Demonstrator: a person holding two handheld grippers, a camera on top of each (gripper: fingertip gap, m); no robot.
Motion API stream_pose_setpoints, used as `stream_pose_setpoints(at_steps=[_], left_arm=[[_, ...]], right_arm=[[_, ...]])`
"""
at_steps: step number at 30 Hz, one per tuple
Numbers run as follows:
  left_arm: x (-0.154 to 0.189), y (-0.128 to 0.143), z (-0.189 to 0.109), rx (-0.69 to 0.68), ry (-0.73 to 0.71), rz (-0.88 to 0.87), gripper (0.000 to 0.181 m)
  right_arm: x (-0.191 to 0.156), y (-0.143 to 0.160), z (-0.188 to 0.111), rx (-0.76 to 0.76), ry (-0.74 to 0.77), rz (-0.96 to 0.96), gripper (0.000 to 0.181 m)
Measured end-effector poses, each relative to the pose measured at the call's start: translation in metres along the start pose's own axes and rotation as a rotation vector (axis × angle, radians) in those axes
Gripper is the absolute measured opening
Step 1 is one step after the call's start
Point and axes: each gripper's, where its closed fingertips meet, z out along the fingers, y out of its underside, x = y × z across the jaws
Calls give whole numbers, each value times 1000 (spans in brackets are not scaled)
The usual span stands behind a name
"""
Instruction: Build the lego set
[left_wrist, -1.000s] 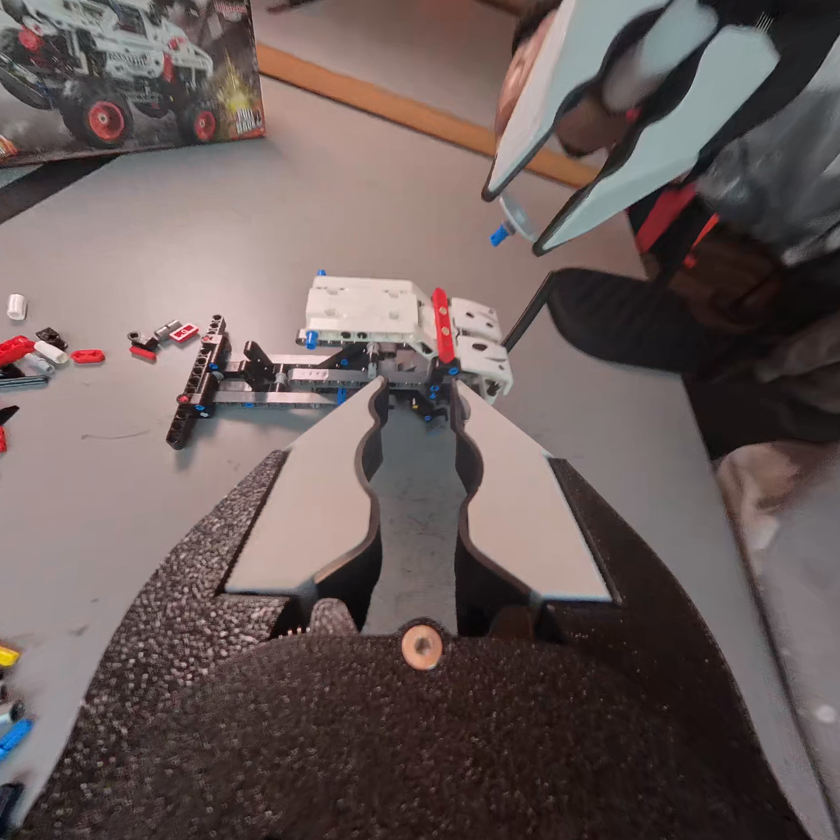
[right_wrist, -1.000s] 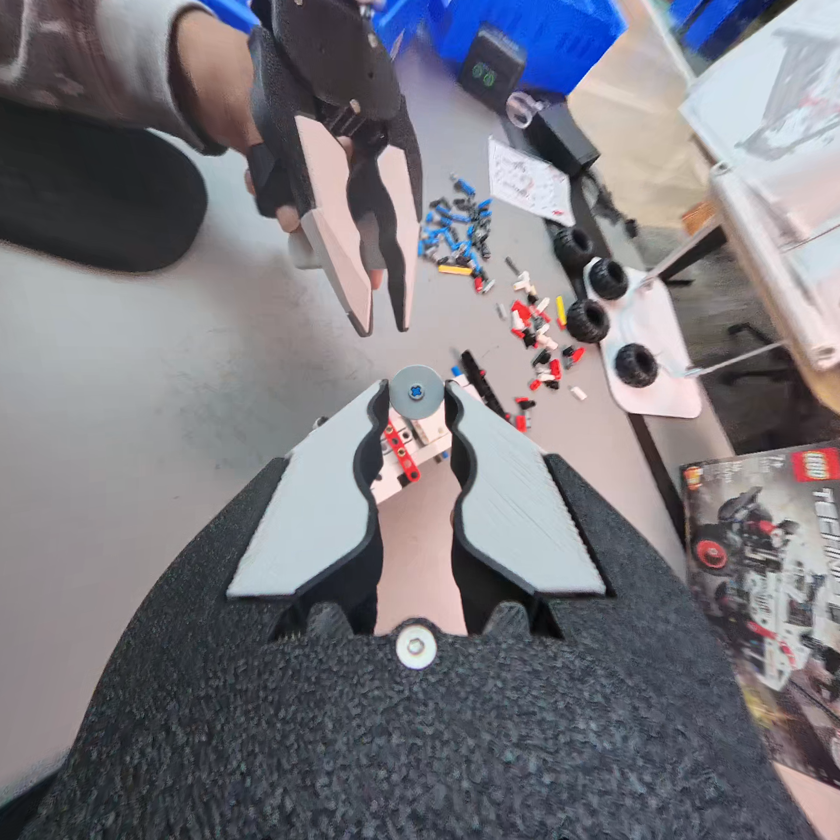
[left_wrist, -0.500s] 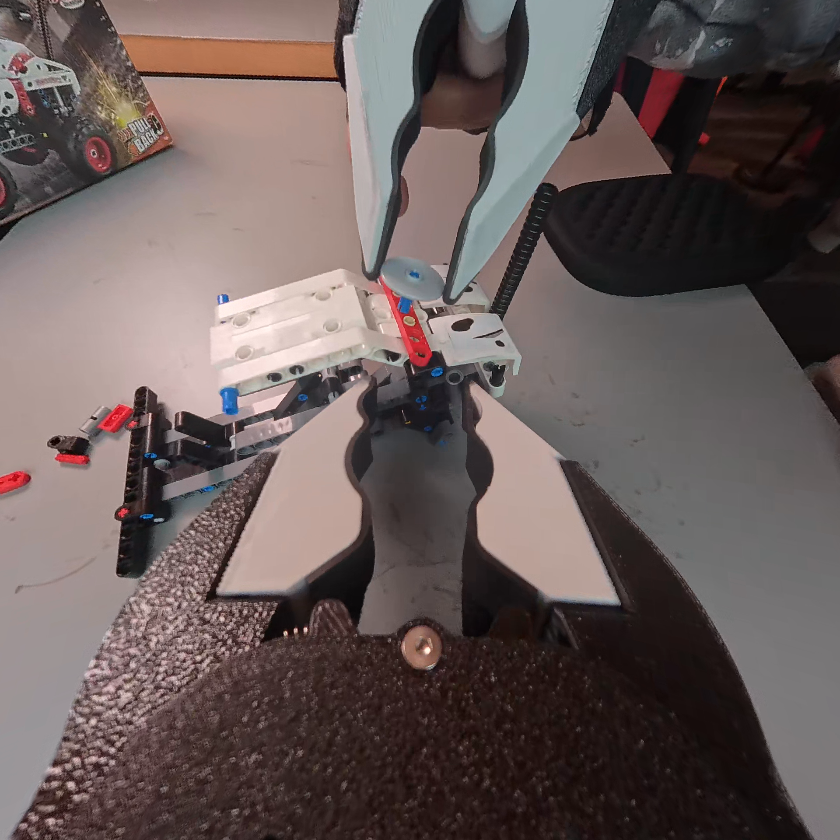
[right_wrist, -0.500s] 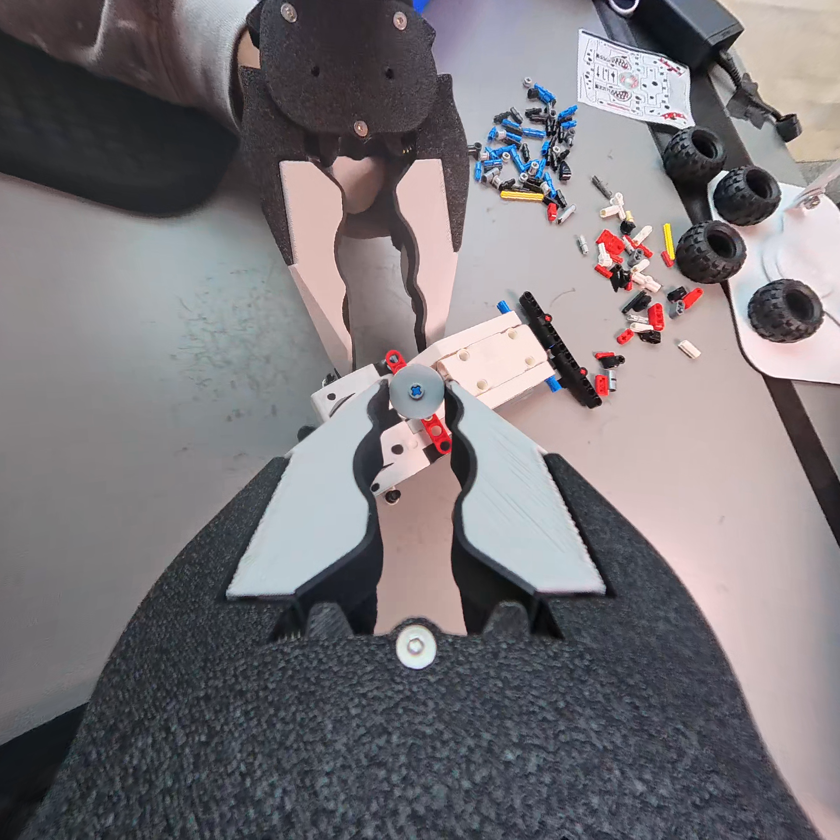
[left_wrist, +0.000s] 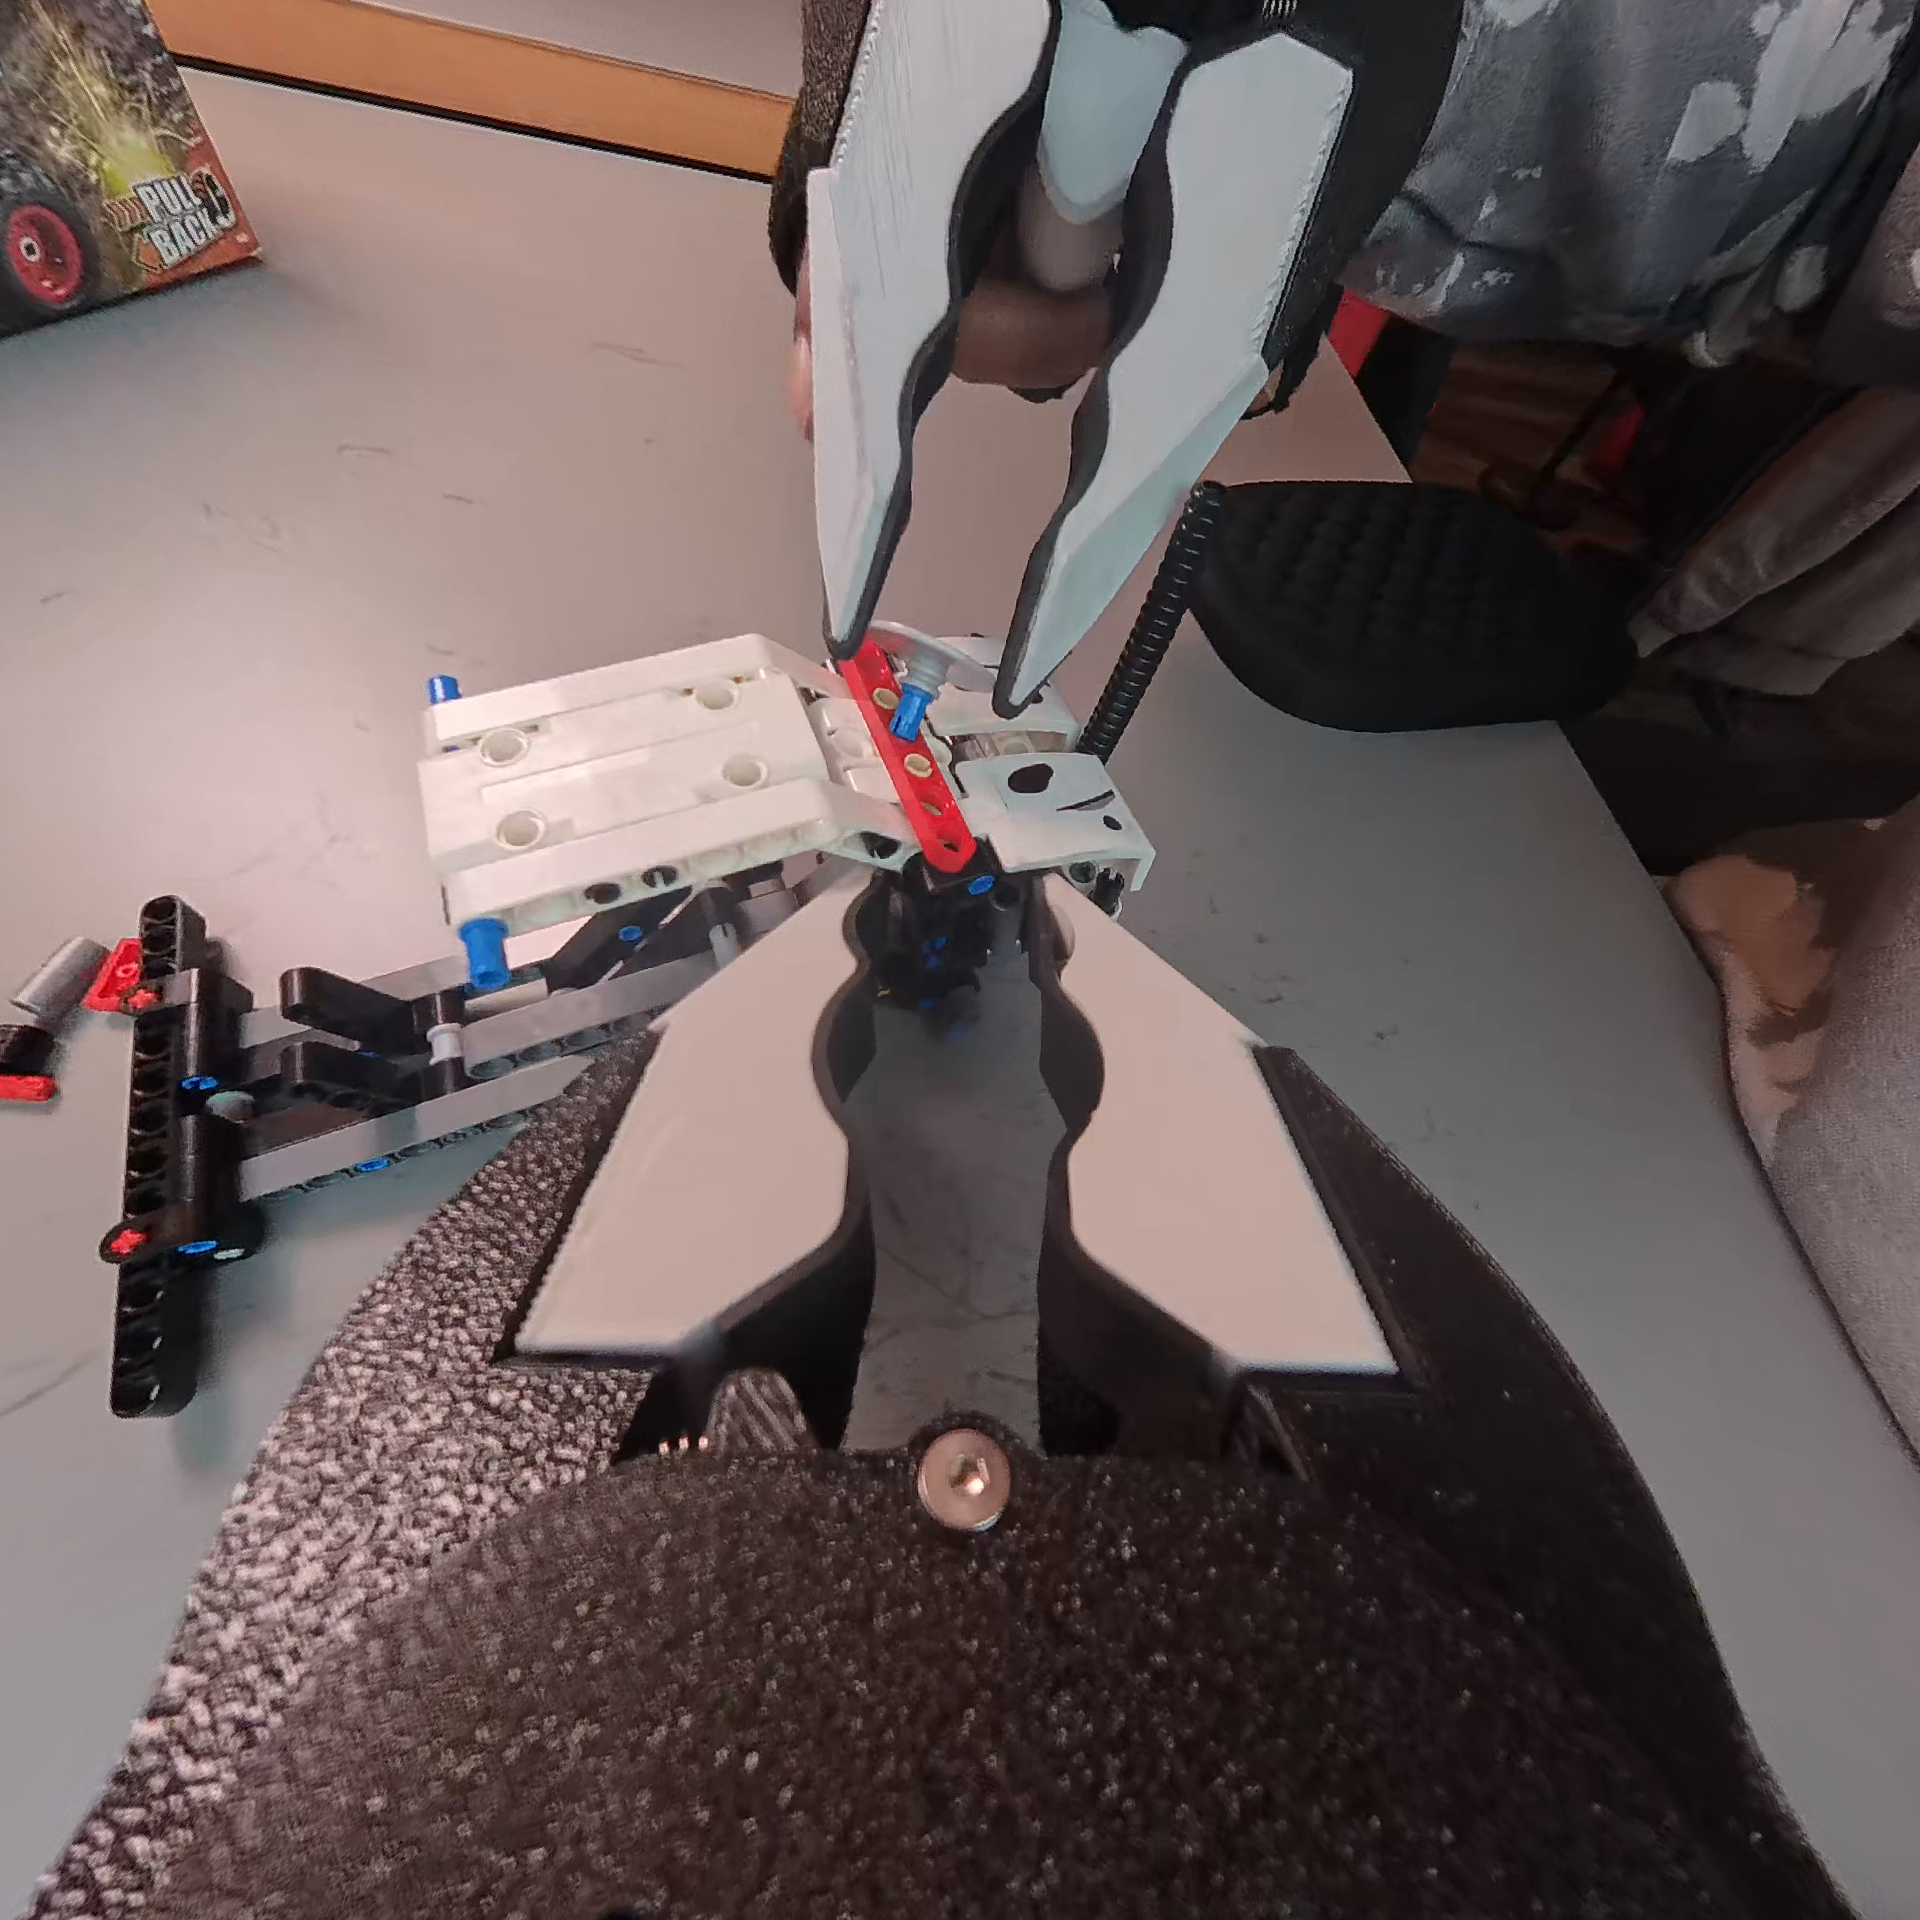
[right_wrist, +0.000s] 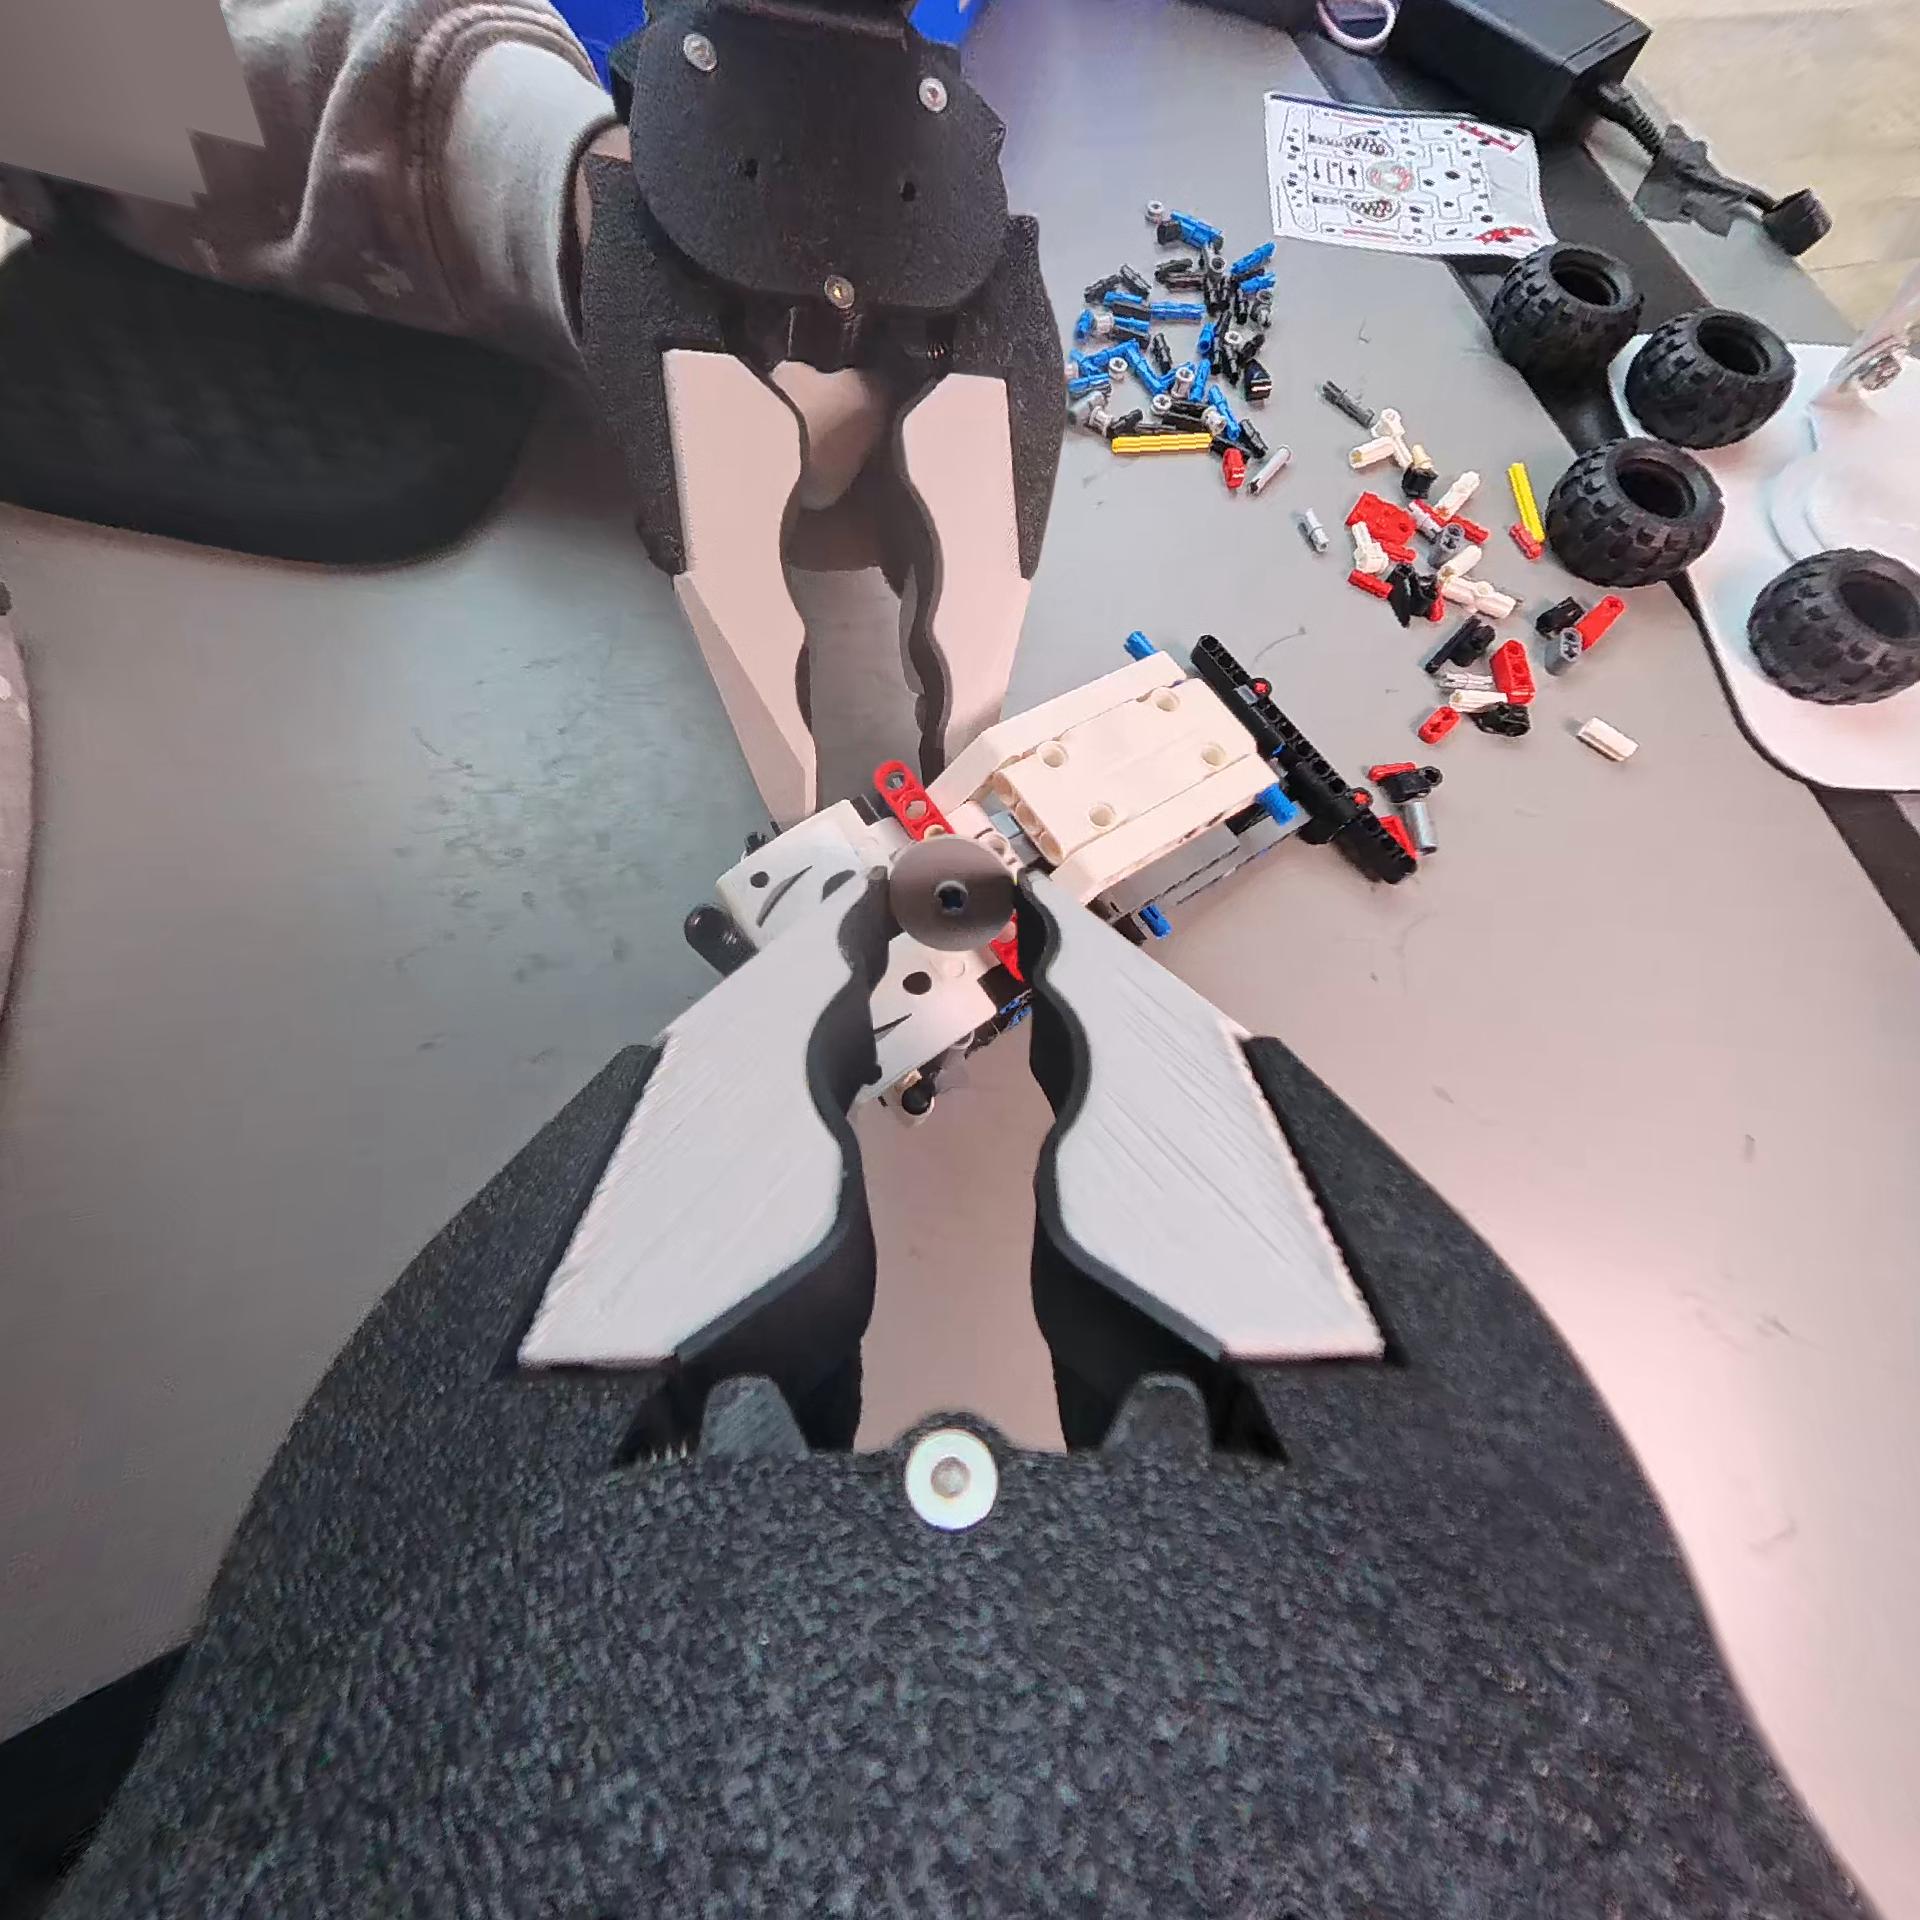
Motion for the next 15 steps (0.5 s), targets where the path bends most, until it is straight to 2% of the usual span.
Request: stream_pose_setpoints(at_steps=[5,10,15], left_arm=[[1,0,0,-5,-15,17,25],[4,0,1,-14,-43,26,25],[10,0,2,-34,-61,50,25]], right_arm=[[-1,-3,1,-76,48,-134,23],[-4,2,-1,-298,80,-346,23],[-10,4,-4,-427,13,-392,23]])
